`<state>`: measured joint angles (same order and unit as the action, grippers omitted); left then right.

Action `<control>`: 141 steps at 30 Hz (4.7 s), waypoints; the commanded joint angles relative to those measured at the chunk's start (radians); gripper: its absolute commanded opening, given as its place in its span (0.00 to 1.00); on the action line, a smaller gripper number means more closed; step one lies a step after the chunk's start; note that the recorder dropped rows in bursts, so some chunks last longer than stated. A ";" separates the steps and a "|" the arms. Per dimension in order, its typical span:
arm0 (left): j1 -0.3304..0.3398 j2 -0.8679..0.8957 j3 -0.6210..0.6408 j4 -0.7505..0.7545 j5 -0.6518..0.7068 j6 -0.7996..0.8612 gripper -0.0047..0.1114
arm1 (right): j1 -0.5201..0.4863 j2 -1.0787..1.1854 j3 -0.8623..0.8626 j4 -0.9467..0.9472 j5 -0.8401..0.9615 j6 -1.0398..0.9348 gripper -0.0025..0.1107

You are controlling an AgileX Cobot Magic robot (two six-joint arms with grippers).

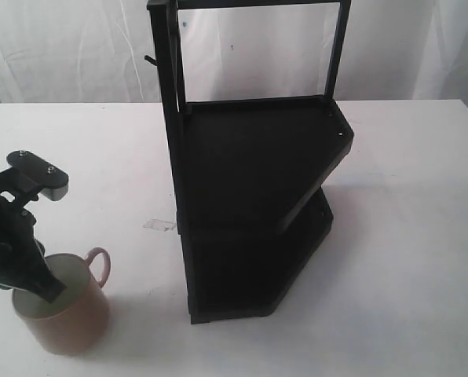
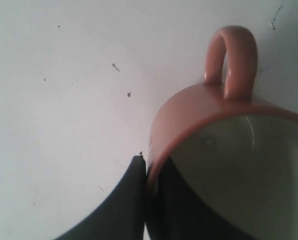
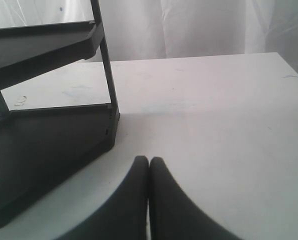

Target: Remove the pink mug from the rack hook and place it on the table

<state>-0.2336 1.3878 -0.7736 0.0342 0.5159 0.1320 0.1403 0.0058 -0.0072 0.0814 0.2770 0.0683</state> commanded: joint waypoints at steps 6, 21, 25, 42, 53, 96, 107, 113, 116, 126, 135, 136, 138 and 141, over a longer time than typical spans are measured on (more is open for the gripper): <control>0.002 0.018 -0.009 0.001 -0.022 -0.009 0.21 | -0.004 -0.006 0.007 -0.003 -0.012 -0.003 0.02; 0.002 0.017 -0.109 -0.072 0.106 -0.009 0.49 | -0.004 -0.006 0.007 -0.003 -0.014 -0.003 0.02; 0.002 -0.008 -0.114 -0.082 0.115 -0.009 0.49 | -0.004 -0.006 0.007 -0.003 -0.014 -0.003 0.02; 0.002 -0.411 -0.110 -0.238 0.166 0.032 0.12 | -0.004 -0.006 0.007 -0.003 -0.015 -0.003 0.02; 0.002 -0.840 0.117 -0.383 0.106 0.077 0.04 | -0.004 -0.006 0.007 -0.003 -0.015 -0.003 0.02; 0.002 -1.388 0.594 -0.327 -0.292 0.077 0.04 | -0.004 -0.006 0.007 -0.003 -0.015 -0.003 0.02; 0.002 -1.388 0.774 -0.303 -0.361 -0.028 0.04 | -0.004 -0.006 0.007 -0.003 -0.013 -0.003 0.02; 0.002 -1.388 0.774 -0.282 -0.367 -0.028 0.04 | -0.004 -0.006 0.007 -0.003 -0.013 -0.003 0.02; 0.002 -1.388 0.774 -0.280 -0.367 -0.026 0.04 | -0.004 -0.006 0.007 -0.003 -0.013 -0.003 0.02; 0.002 -1.388 0.774 -0.280 -0.367 -0.026 0.04 | -0.004 -0.006 0.007 -0.003 -0.013 -0.003 0.02; 0.002 -1.388 0.774 -0.280 -0.367 -0.026 0.04 | -0.004 -0.006 0.007 -0.003 -0.013 -0.003 0.02; 0.002 -1.388 0.774 -0.280 -0.367 -0.026 0.04 | -0.004 -0.006 0.007 -0.003 -0.013 -0.003 0.02; 0.002 -1.388 0.774 -0.280 -0.367 -0.026 0.04 | -0.004 -0.006 0.007 -0.003 -0.013 -0.003 0.02; 0.002 -1.388 0.774 -0.280 -0.367 -0.024 0.04 | -0.004 -0.006 0.007 -0.003 -0.013 -0.003 0.02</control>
<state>-0.2336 0.0044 -0.0043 -0.2426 0.1553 0.1138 0.1403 0.0058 -0.0072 0.0814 0.2770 0.0683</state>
